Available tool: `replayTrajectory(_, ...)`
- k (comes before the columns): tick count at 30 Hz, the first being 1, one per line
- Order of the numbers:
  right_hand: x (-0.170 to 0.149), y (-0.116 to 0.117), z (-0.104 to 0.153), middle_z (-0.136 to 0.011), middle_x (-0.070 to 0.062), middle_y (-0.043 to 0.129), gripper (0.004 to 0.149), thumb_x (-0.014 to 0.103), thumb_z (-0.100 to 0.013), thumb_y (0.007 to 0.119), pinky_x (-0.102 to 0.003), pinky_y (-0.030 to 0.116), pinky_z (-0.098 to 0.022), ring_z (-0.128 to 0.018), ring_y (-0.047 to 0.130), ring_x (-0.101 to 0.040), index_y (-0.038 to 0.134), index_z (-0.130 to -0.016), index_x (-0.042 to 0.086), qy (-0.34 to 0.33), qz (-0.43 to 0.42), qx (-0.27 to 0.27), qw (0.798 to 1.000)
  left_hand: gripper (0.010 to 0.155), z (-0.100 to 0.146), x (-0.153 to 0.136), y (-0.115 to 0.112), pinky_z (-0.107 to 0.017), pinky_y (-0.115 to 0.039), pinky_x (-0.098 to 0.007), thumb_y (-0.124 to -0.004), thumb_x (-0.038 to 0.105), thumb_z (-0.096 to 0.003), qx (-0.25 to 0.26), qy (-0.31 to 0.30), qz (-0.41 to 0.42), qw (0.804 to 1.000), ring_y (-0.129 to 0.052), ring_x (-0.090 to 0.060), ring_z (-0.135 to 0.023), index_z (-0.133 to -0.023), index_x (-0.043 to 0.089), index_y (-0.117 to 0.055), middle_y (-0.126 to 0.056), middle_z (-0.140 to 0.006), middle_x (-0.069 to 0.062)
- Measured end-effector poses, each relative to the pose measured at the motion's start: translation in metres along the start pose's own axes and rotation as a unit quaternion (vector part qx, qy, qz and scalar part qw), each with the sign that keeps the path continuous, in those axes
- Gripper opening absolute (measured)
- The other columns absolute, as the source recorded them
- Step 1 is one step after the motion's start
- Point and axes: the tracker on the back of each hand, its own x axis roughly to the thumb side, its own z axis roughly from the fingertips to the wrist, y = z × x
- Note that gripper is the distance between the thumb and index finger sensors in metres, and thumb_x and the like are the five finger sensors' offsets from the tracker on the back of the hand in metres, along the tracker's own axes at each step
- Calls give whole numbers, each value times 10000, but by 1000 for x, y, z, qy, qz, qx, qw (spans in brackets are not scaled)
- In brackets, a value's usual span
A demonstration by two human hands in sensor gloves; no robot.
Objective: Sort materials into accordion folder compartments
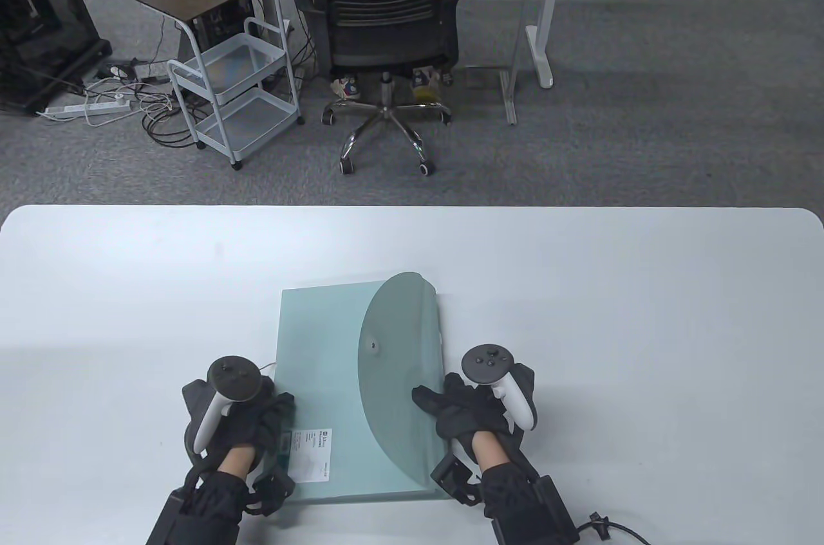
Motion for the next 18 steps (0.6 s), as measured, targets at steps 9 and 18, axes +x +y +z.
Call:
replayTrajectory(9,6,7,0,-1081,-392,410,809,432,-655,591,-619,566,-621,-858,616,-474,218,-1134,-102,2,39,-17,999,614,0,-2,1,-619,-749,-526,-708,304,-704,-2,-2,9,1000,-862,-336,-751,-1169,-34,-494,-705,-1017,-227)
replayTrajectory(18,1,5,-2,-1052,-334,476,747,409,-653,612,-564,617,-609,-821,675,-394,298,-1138,-63,16,29,-35,999,614,0,-2,1,-618,-750,-524,-707,305,-704,0,-3,5,1000,-863,-334,-748,-1169,-35,-494,-707,-1016,-226)
